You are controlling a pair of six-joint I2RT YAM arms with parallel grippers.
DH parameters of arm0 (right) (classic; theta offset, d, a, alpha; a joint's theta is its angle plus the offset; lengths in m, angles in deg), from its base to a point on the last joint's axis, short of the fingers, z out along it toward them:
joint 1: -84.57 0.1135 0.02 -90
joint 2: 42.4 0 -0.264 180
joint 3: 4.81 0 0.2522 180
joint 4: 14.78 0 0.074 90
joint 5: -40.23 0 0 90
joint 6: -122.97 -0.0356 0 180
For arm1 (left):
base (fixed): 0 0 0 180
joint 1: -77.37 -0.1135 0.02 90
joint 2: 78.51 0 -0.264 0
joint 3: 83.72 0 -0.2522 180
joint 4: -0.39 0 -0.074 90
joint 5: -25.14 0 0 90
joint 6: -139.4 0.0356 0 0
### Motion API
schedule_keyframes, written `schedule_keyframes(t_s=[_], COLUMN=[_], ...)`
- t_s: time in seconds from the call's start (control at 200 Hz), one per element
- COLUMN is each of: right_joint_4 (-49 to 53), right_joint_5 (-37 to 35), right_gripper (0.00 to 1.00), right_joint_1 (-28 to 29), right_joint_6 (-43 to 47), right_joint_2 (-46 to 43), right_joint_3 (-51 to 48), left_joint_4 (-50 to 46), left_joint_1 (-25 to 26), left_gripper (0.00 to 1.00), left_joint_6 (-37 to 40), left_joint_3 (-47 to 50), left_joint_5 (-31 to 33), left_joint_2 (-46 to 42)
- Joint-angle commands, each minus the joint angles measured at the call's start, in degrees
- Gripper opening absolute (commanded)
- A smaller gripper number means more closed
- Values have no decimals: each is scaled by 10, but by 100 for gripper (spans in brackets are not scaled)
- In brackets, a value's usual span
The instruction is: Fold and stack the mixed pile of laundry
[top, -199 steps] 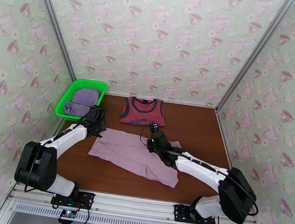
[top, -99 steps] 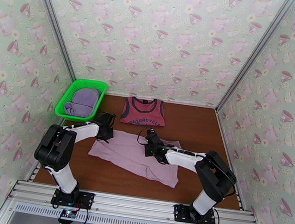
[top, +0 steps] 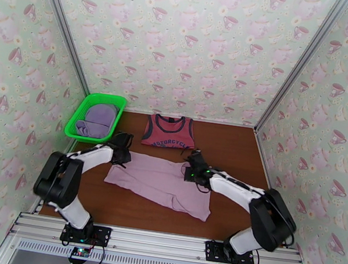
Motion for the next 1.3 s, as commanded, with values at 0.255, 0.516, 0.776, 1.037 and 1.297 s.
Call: schedule_keyframes(t_s=[0.255,0.516,0.776,1.037,1.297], right_joint_4=[53,179,262,260,156], right_joint_5=[123,156,150,123,39], right_gripper=[0,0,0,1,33], right_joint_1=[-117,-192,-274,-295,-100], right_joint_6=[3,70,130,211,260], right_joint_2=[121,269,390,338,-73], right_joint_3=[40,238,419,461,187], left_joint_4=[-111,-172,-192,-147,-77], left_joint_1=[1,7,39,55,39], left_gripper=[53,66,66,70,75], left_joint_6=[8,-8,-43,-65,-5], left_joint_3=[-27,5,75,110,-9], left_joint_5=[17,-3,-41,-66,-93], left_joint_2=[-189,-303,-365,-326,-114])
